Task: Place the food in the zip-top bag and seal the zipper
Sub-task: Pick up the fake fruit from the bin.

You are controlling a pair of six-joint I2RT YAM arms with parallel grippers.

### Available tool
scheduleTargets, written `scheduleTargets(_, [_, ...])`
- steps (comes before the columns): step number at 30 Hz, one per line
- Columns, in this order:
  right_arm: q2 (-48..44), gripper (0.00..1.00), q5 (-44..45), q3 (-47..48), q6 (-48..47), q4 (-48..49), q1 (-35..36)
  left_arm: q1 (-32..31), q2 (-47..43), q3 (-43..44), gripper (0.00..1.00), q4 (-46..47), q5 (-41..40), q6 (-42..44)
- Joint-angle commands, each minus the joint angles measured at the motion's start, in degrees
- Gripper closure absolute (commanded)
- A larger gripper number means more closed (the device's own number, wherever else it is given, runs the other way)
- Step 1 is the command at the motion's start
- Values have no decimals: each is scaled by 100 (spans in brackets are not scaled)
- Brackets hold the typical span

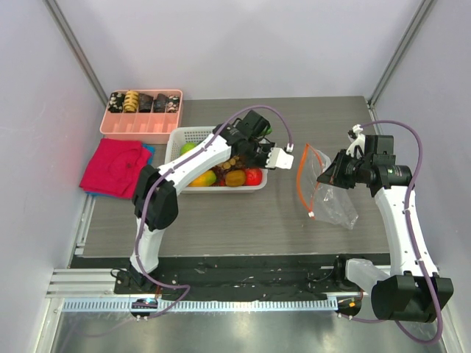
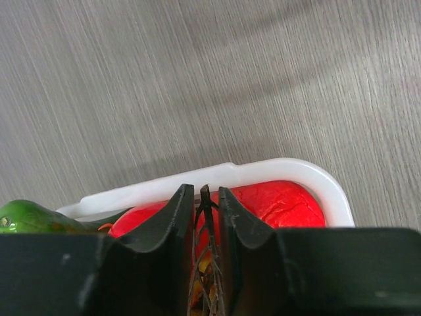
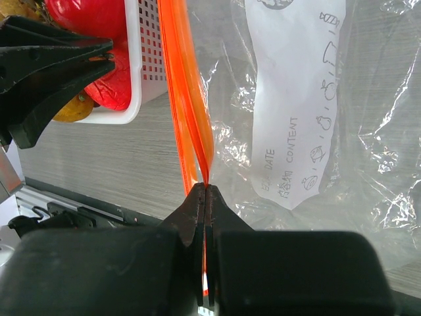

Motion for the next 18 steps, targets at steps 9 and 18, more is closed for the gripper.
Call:
scheduleTargets(9, [-13, 99, -112, 97, -50, 234, -12, 68, -461, 375, 100, -634, 183, 101])
scheduleTargets(18, [-39, 99, -340, 115, -33, 321, -12, 480, -1033, 603, 100, -696, 174, 22])
